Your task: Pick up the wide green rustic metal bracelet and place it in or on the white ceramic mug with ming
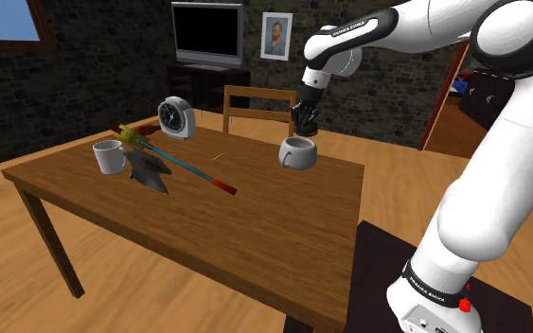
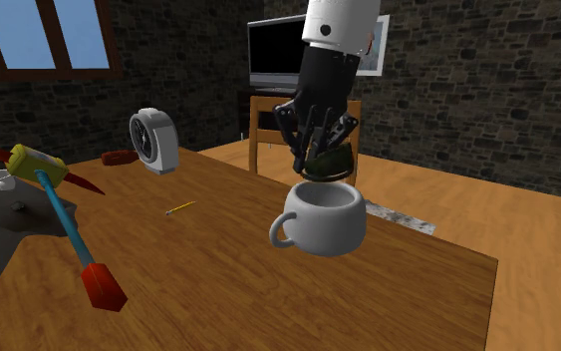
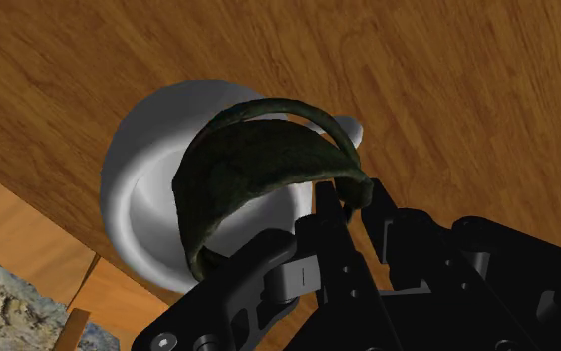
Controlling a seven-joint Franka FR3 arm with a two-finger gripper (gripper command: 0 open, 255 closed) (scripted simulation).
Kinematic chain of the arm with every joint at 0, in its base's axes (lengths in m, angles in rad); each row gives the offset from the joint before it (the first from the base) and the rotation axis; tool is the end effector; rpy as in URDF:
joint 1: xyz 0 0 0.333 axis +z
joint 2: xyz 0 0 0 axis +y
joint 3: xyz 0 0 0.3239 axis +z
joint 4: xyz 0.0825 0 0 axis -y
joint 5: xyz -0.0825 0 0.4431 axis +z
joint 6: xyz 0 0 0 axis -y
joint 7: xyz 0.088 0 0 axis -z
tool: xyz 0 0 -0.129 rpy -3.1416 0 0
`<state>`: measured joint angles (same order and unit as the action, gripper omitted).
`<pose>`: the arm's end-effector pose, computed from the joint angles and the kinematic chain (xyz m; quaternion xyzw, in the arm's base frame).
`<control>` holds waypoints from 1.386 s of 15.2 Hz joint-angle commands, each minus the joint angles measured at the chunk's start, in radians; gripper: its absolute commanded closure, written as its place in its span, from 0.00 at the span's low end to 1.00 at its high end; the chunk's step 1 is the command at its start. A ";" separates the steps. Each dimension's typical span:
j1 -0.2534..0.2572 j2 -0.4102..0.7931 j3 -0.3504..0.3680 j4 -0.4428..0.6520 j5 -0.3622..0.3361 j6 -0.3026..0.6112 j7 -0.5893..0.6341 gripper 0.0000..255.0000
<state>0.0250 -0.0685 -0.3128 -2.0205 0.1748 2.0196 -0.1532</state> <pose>0.5781 -0.1591 0.4501 -0.9902 0.1021 -0.0506 0.0812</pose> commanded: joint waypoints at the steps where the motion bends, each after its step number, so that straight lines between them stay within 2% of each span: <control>1: -0.004 0.086 -0.010 0.096 0.028 -0.019 -0.023 1.00; 3: -0.015 0.175 -0.018 0.201 0.059 -0.045 -0.046 1.00; 15: -0.018 0.220 -0.010 0.092 0.093 0.103 -0.088 1.00; 21: -0.018 0.220 -0.010 0.092 0.093 0.103 -0.088 1.00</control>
<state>0.0079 0.1490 -0.3227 -1.9273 0.2683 2.1218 -0.2410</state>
